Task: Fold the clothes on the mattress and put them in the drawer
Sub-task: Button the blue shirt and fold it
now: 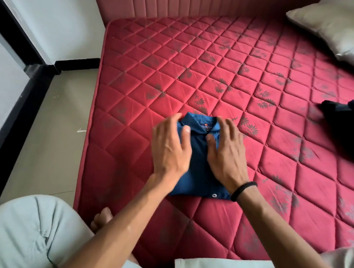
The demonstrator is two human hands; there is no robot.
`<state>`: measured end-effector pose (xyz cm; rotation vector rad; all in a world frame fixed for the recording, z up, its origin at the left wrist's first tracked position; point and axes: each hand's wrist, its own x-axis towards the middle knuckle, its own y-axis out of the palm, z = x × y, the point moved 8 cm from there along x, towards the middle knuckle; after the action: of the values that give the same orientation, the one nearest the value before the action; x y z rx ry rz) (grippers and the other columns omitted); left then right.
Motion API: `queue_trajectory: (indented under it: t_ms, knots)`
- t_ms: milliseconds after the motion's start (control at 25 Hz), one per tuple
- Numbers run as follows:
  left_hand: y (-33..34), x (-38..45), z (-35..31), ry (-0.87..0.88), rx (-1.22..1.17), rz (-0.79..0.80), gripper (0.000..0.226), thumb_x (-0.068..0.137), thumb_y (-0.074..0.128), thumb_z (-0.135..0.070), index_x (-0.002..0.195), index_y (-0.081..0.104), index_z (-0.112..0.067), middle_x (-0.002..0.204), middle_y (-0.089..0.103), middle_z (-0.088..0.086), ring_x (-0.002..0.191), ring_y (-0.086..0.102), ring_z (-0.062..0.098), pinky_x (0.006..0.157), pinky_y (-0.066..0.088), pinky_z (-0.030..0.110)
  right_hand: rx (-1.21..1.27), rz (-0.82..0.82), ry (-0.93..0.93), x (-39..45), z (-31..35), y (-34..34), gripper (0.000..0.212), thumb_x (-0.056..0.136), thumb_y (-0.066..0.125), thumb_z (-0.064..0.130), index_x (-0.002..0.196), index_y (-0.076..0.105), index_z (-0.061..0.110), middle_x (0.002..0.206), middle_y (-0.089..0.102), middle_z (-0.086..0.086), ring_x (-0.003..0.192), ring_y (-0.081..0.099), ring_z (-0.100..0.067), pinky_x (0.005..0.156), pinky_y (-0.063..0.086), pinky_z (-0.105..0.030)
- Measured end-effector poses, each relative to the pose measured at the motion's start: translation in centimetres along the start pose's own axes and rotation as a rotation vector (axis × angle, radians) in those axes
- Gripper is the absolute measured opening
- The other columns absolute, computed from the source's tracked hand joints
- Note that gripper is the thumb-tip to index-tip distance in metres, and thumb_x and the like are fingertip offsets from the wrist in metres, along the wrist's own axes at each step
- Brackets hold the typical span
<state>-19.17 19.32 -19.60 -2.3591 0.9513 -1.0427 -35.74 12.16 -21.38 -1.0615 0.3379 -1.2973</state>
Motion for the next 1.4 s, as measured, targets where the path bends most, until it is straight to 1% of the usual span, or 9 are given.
queue_trajectory:
  t_ms: [120,240,480,600,720,880,1040,1280,1400]
  knots:
    - [4.3,-4.4,-0.2,0.192,0.249,0.376,0.063,0.106,0.023,-0.053,0.162,0.029,-0.025,0.17,0.023,-0.002,0.158,0.016,0.022,0.123,0.022,0.058,-0.204,0.322,0.004,-3.0,-0.2,4.9,0.069,0.099,0.027,0.051,0.164,0.008,0.036,0.173,0.0,-0.001,0.159,0.005,-0.031,0.122,0.02,-0.06]
    - [5.9,-5.0,5.1,0.11,0.452,0.504,0.067,0.103,0.009,-0.057,0.165,0.003,-0.031,0.173,-0.005,-0.008,0.16,-0.006,0.022,0.122,0.011,0.068,-0.256,0.321,0.056,-3.0,-1.6,6.4,0.067,0.099,0.022,0.058,0.162,0.004,0.045,0.173,-0.006,0.006,0.159,-0.001,-0.03,0.123,0.013,-0.063]
    - [-0.5,-1.7,11.8,-0.303,0.433,0.194,0.066,0.101,0.026,-0.049,0.158,0.038,-0.018,0.162,0.036,0.019,0.151,0.03,0.04,0.121,0.025,0.059,-0.241,0.279,0.092,-3.0,-1.5,6.2,0.066,0.1,0.02,0.06,0.162,0.004,0.046,0.173,-0.004,0.007,0.159,0.001,-0.03,0.124,0.011,-0.061]
    - [-3.0,-1.4,7.5,-0.072,0.256,-0.008,0.047,0.104,0.048,-0.041,0.144,0.053,-0.016,0.139,0.056,0.015,0.129,0.051,0.033,0.109,0.039,0.048,-0.234,0.274,0.097,-3.1,-1.3,6.1,0.065,0.1,0.021,0.06,0.162,0.006,0.045,0.173,-0.003,0.006,0.159,0.002,-0.03,0.124,0.011,-0.061]
    - [-1.9,-2.0,3.6,0.083,0.353,0.101,0.037,0.099,0.062,-0.035,0.134,0.057,-0.026,0.126,0.059,0.003,0.113,0.054,0.025,0.095,0.045,0.045,-0.233,0.271,0.099,-3.1,-1.4,6.1,0.065,0.1,0.022,0.059,0.162,0.006,0.045,0.173,-0.004,0.006,0.159,0.002,-0.03,0.124,0.011,-0.061]
    - [-1.6,-1.6,8.0,-0.087,0.183,0.21,0.015,0.088,0.073,-0.016,0.102,0.072,-0.019,0.096,0.065,0.003,0.092,0.063,0.029,0.089,0.052,0.045,-0.232,0.255,0.098,-3.1,-1.7,6.2,0.065,0.101,0.024,0.059,0.162,0.006,0.045,0.173,-0.002,0.006,0.159,0.003,-0.03,0.124,0.011,-0.061]
    - [-1.4,-1.3,8.3,-0.08,0.197,0.304,0.015,0.082,0.081,-0.017,0.097,0.078,-0.018,0.095,0.069,0.0,0.085,0.065,0.024,0.084,0.055,0.038,-0.239,0.259,0.1,-3.1,-1.6,6.4,0.065,0.102,0.025,0.059,0.162,0.006,0.045,0.173,-0.003,0.006,0.159,0.003,-0.03,0.124,0.011,-0.061]
    - [-0.3,-1.7,6.5,0.082,0.477,0.278,0.004,0.097,0.062,-0.022,0.1,0.063,-0.02,0.099,0.067,0.004,0.087,0.069,0.034,0.075,0.05,0.045,-0.259,0.295,0.109,-3.1,-1.4,6.4,0.064,0.103,0.025,0.058,0.162,0.003,0.045,0.173,-0.006,0.006,0.159,-0.001,-0.029,0.125,0.008,-0.06]
    - [-5.5,0.0,12.1,-0.422,0.164,-0.065,0.043,0.102,0.037,-0.043,0.099,0.064,-0.011,0.091,0.073,0.019,0.086,0.07,0.041,0.078,0.055,0.046,-0.27,0.323,0.104,-3.1,-1.3,6.4,0.064,0.102,0.021,0.059,0.161,0.002,0.046,0.173,-0.007,0.006,0.159,-0.003,-0.029,0.124,0.008,-0.06]
